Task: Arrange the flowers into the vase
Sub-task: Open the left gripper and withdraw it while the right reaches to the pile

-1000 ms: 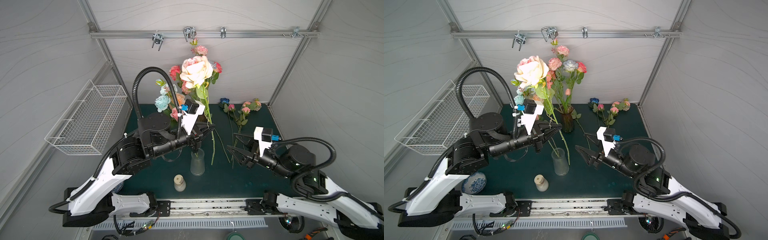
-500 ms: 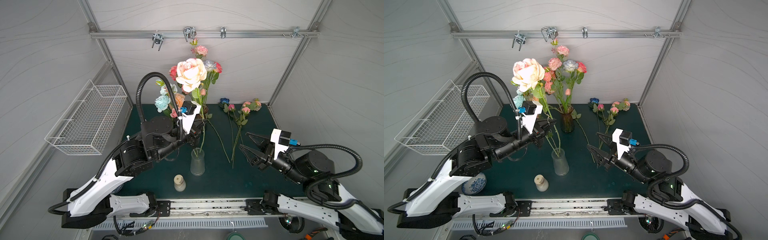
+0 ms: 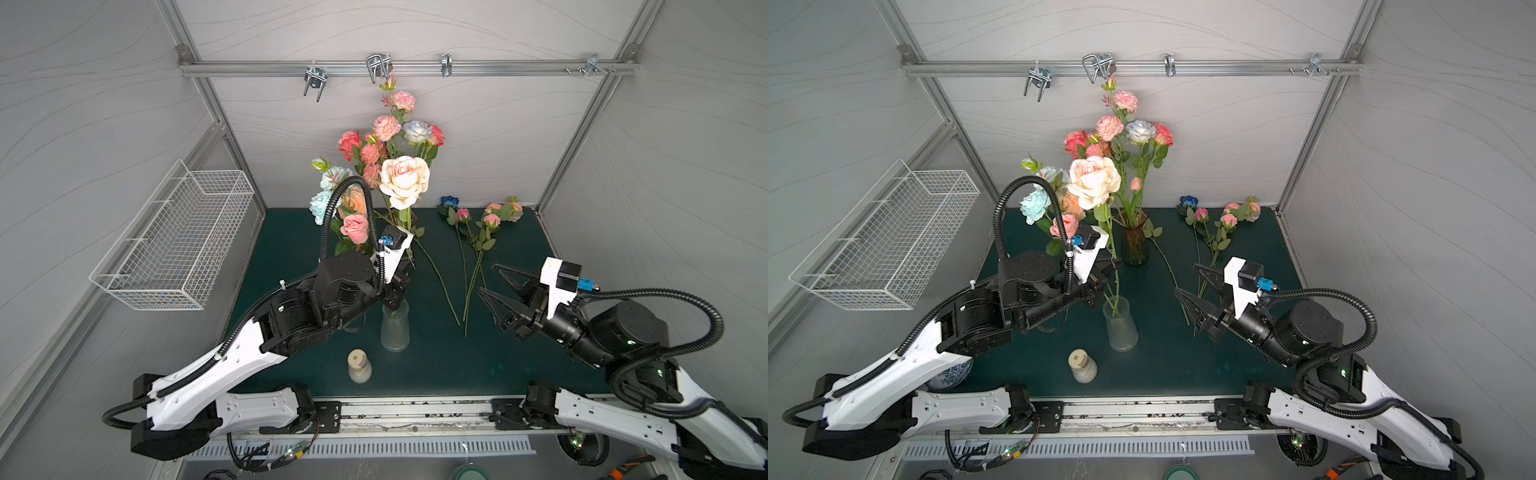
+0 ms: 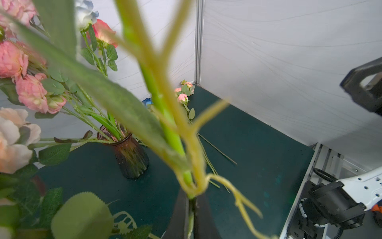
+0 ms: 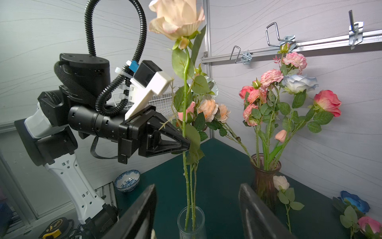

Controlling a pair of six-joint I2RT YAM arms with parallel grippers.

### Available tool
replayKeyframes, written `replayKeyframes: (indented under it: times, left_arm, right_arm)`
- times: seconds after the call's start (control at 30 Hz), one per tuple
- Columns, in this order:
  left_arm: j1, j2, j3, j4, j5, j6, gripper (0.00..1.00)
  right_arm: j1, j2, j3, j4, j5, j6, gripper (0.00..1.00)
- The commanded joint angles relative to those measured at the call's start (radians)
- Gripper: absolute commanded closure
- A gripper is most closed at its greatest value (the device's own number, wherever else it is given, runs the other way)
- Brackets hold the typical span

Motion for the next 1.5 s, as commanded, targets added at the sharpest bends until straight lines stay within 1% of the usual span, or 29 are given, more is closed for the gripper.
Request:
replayKeyframes:
  times: [0.0,0.03,0.07,0.1,0.13,0.17,0.2,0.23,0.27,0.3,0.37,0.4,0.53,0.63,0.73,0.8,0.9,1.0,1.13,1.2,1.23,1.33,1.37,1.4,1.47]
  left_arm:
    - [0.004,-0.011,0.004,0.023,-0.055,-0.048,1.0]
    - [0.01,-0.004,0.012,-0.002,-0.058,-0.064,1.0]
    - [0.016,0.007,0.025,-0.037,-0.064,-0.092,0.97]
    - [0.024,0.016,0.038,-0.07,-0.069,-0.118,0.9]
    - [0.025,0.02,0.044,-0.088,-0.072,-0.133,0.8]
    - [0.027,0.019,0.047,-0.103,-0.079,-0.153,0.65]
    - [0.027,0.015,0.049,-0.115,-0.077,-0.17,0.53]
    - [0.026,0.011,0.05,-0.121,-0.073,-0.182,0.44]
    - [0.028,0.007,0.057,-0.134,-0.073,-0.197,0.36]
    - [0.027,0.003,0.067,-0.144,-0.067,-0.207,0.31]
    - [0.026,-0.003,0.085,-0.155,-0.05,-0.221,0.22]
    - [0.026,-0.005,0.098,-0.159,-0.04,-0.226,0.19]
    - [0.027,-0.022,0.141,-0.15,0.016,-0.249,0.12]
    - [0.026,-0.045,0.162,-0.112,0.057,-0.256,0.08]
    - [0.026,-0.068,0.182,-0.076,0.051,-0.245,0.07]
    - [0.026,-0.09,0.184,-0.043,0.036,-0.232,0.06]
    - [0.026,-0.126,0.168,0.007,0.035,-0.221,0.04]
    - [0.026,-0.161,0.136,0.055,0.059,-0.22,0.02]
    - [0.026,-0.197,0.093,0.068,0.075,-0.238,0.03]
    - [0.026,-0.216,0.069,0.068,0.078,-0.25,0.03]
    - [0.026,-0.226,0.059,0.068,0.079,-0.255,0.04]
    - [0.026,-0.255,0.02,0.078,0.098,-0.277,0.04]
    - [0.026,-0.265,0.008,0.082,0.107,-0.284,0.04]
    - [0.026,-0.273,-0.004,0.085,0.117,-0.289,0.04]
    - [0.027,-0.289,-0.015,0.076,0.118,-0.3,0.04]
  right_arm:
    - [-0.004,-0.011,0.0,-0.007,0.023,-0.009,0.35]
    - [-0.004,-0.012,-0.003,-0.006,0.023,-0.009,0.35]
    - [-0.004,-0.014,-0.005,-0.006,0.026,-0.008,0.35]
    - [-0.004,-0.013,-0.006,-0.006,0.028,-0.008,0.35]
    - [-0.005,-0.013,-0.007,-0.006,0.029,-0.007,0.35]
    - [-0.004,-0.013,-0.006,-0.007,0.03,-0.007,0.35]
    - [-0.003,-0.013,-0.007,-0.006,0.033,-0.007,0.35]
    - [-0.005,-0.013,-0.008,-0.006,0.034,-0.006,0.35]
    - [-0.005,-0.013,-0.008,-0.008,0.036,-0.006,0.35]
    - [-0.004,-0.012,-0.008,-0.008,0.038,-0.006,0.35]
    - [-0.004,-0.005,-0.006,-0.012,0.045,-0.004,0.34]
    - [-0.005,0.0,-0.005,-0.014,0.058,-0.001,0.34]
    - [-0.019,0.048,0.009,-0.05,0.116,0.007,0.31]
    - [-0.096,0.097,0.005,-0.076,0.09,0.058,0.28]
    - [-0.277,0.142,-0.019,-0.091,-0.035,0.163,0.28]
    - [-0.447,0.179,-0.05,-0.094,-0.151,0.264,0.28]
    - [-0.666,0.27,-0.106,-0.094,-0.28,0.398,0.31]
    - [-0.782,0.369,-0.185,-0.036,-0.354,0.461,0.32]
    - [-0.802,0.443,-0.244,0.022,-0.364,0.468,0.29]
    - [-0.804,0.477,-0.256,0.05,-0.336,0.482,0.27]
    - [-0.81,0.513,-0.25,0.055,-0.326,0.481,0.27]
    - [-0.821,0.727,-0.165,0.026,-0.356,0.459,0.33]
    - [-0.816,0.824,-0.119,0.006,-0.382,0.441,0.35]
    - [-0.806,0.909,-0.073,-0.016,-0.398,0.419,0.36]
    - [-0.77,1.043,0.006,-0.052,-0.373,0.364,0.34]
